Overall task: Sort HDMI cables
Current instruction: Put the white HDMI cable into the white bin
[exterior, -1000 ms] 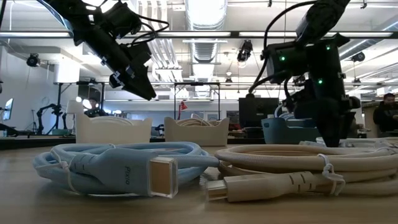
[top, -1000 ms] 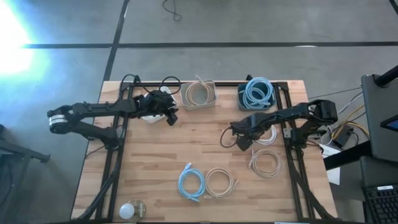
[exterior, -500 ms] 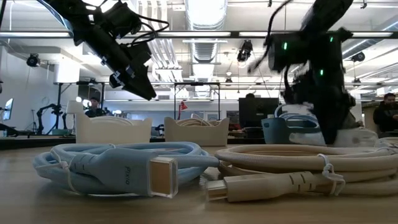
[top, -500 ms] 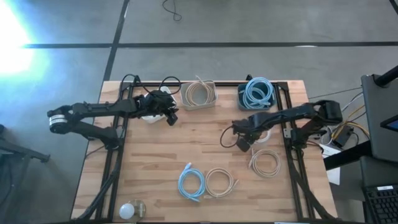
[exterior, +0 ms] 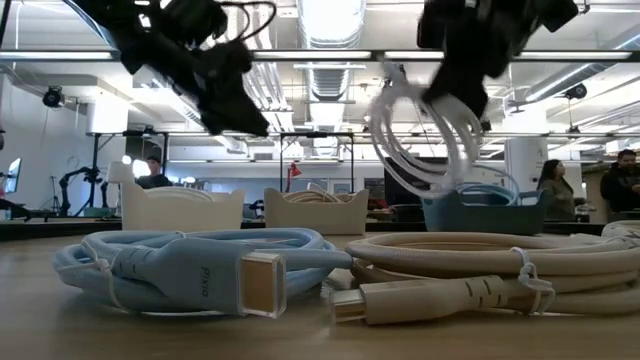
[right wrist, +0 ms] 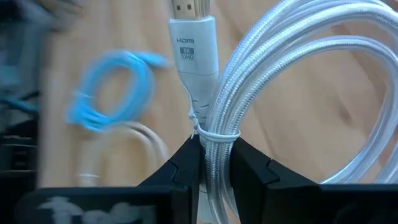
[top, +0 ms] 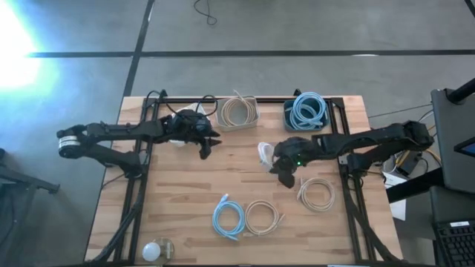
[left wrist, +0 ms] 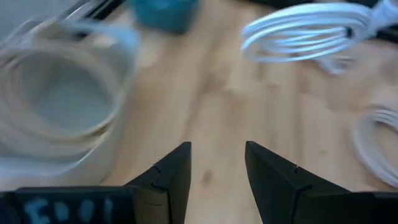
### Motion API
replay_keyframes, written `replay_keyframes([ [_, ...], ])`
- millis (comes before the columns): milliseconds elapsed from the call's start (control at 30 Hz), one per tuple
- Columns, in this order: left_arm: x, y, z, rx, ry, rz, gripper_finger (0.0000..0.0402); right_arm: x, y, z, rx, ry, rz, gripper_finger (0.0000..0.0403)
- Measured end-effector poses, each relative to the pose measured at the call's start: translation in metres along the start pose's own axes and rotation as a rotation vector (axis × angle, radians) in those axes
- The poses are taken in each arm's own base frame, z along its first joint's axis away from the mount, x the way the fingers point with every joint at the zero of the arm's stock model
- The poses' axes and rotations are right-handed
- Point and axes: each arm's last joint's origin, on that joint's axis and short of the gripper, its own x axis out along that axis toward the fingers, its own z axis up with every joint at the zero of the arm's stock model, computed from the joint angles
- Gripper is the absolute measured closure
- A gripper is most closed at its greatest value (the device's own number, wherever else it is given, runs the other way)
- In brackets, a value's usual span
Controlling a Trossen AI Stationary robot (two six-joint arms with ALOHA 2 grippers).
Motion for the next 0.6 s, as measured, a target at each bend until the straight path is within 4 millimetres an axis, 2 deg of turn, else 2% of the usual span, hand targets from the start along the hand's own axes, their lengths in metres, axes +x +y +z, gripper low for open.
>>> replay_keyframes([
  [233, 0.0, -0.03, 0.012, 0.248, -0.15, -0.218, 0.0248, -0.003, 0.012, 0.016, -0.08, -0.131, 0.211, 0.0344],
  [367, -0.001, -0.047, 0.016, 0.385, -0.229, -0.264, 0.0248, 0.006, 0.016, 0.02, -0.098, -0.146, 0.32, 0.0344],
  [600, -0.002, -0.063, 0.023, 0.443, -0.34, -0.3, 0.0248, 0.028, 0.023, 0.03, -0.107, -0.189, 0.514, 0.0343],
])
